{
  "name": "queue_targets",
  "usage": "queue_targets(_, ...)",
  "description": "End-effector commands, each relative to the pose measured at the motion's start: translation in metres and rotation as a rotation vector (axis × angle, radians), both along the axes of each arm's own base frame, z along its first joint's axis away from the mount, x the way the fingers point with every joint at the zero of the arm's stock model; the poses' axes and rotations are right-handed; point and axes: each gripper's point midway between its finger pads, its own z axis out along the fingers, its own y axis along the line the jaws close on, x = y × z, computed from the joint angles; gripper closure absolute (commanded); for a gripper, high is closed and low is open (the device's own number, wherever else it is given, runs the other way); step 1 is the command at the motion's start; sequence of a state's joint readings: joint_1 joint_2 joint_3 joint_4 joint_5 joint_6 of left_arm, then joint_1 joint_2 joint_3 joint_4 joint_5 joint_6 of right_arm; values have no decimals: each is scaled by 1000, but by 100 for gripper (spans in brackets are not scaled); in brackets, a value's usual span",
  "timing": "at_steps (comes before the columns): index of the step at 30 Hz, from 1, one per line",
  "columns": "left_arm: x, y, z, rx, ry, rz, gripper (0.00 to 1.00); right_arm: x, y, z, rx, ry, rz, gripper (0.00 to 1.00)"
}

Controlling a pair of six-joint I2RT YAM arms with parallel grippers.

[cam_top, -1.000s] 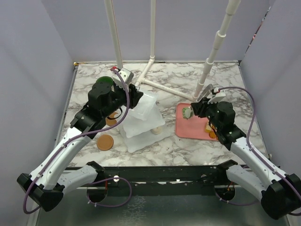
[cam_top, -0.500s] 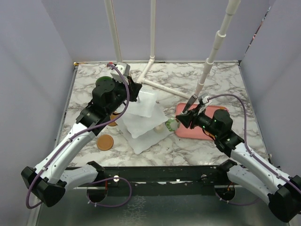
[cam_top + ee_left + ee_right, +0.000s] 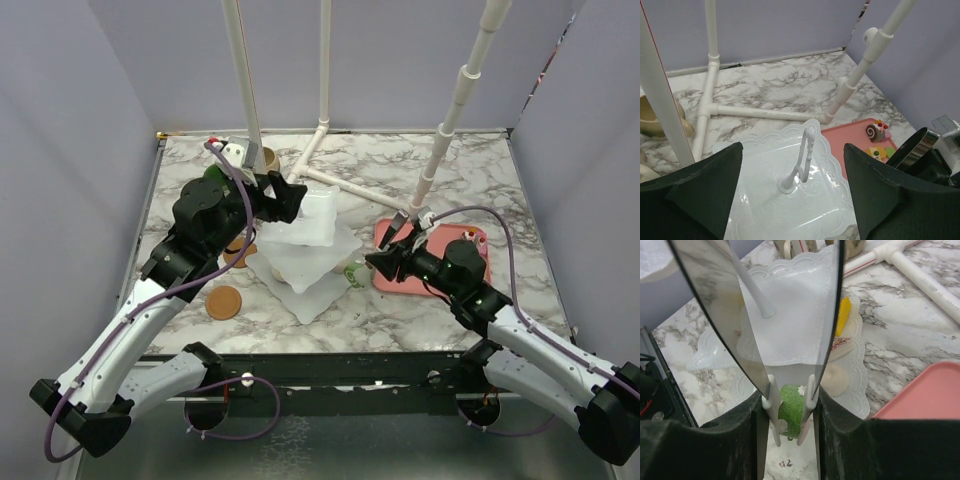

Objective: Serve the afternoon tea
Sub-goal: Place the desert on the desert table.

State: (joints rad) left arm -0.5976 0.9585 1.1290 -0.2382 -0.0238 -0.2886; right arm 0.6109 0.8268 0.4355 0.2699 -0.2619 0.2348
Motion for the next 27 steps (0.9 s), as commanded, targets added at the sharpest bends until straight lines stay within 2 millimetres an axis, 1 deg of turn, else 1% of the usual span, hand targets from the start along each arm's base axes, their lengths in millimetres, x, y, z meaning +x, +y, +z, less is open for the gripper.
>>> queue_targets(1,-8,-1,-14,17,31,-34,17,-1,13,1,22,-35,-5,89)
queue_targets(6,-15,-15,-16,4,20,-123,21,-8,28,-5,27,-100,-25,89)
queue_targets(10,-20,-21,-16,6,3,-172,24,-5,36,-9,38,-156,-73,89)
queue_targets(15,-21,-23,-19,33,-16,-198,26,2,48,-13,40,-211,-109,89)
queue_targets(20,-22,-25,-20,36,-19,-211,28,13,56,-17,27,-245,-130,89)
queue_targets(24,-21,-26,-19,33,-21,-210,29,16,63,-28,19,-235,-120,88)
queue_targets(27,-20,-26,-17,30,-26,-208,29,16,64,-36,20,-222,-118,85)
